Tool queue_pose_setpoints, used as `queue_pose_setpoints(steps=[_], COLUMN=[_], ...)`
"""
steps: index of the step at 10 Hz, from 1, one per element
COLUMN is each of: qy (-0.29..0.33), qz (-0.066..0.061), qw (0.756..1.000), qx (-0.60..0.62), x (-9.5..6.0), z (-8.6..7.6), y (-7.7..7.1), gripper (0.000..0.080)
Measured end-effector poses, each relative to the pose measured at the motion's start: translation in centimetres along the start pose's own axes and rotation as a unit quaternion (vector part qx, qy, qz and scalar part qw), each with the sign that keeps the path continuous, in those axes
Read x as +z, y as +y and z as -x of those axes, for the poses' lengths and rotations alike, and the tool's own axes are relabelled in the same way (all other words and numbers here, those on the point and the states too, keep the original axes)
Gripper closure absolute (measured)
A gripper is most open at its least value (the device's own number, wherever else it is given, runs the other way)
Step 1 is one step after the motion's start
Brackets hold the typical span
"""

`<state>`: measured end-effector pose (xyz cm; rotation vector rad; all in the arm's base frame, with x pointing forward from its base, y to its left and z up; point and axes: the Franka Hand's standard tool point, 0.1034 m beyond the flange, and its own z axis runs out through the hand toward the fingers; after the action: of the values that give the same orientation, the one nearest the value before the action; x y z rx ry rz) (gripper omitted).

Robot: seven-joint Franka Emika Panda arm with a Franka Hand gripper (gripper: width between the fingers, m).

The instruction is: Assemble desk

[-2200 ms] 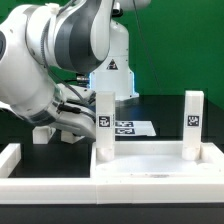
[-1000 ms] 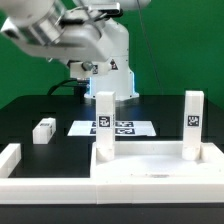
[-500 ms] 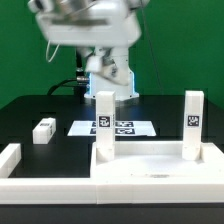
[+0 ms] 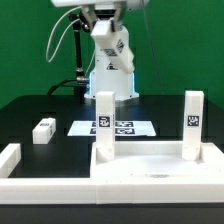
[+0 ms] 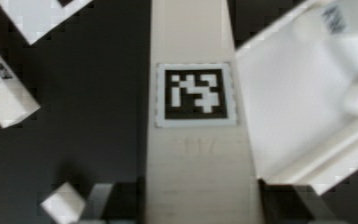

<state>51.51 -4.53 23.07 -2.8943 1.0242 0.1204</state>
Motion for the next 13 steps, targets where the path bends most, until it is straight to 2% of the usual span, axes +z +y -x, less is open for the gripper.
queue_pose_setpoints(steps=[1, 2, 3, 4, 6, 7, 8, 12, 13], qy=[0.037, 0.056, 0.111, 0.145, 0.216, 0.263, 0.289, 0.286, 0.294], qz=[-0.005, -0.006, -0.001, -0.002, 0.005, 0.002, 0.003, 0.005, 0.024], qw=[0.999, 0.998, 0.994, 0.989, 0.975, 0.962, 0.955, 0.956, 0.955], qx=[-0.013, -0.011, 0.0, 0.013, 0.054, 0.068, 0.074, 0.064, 0.002], x=[-0.1, 0.0, -0.3, -0.6, -0.9, -0.5, 0.1, 0.4, 0.8], z=[0.2, 0.2, -0.8, -0.9, -0.6, 0.2, 1.2, 1.4, 1.1], y=[-0.7, -0.7, -1.6, -3.6, -8.4, -10.7, -11.9, -11.9, -11.8], gripper=[0.0512, 0.0512, 0.0512, 0.0512, 0.0512, 0.0512, 0.0512, 0.0512, 0.0512])
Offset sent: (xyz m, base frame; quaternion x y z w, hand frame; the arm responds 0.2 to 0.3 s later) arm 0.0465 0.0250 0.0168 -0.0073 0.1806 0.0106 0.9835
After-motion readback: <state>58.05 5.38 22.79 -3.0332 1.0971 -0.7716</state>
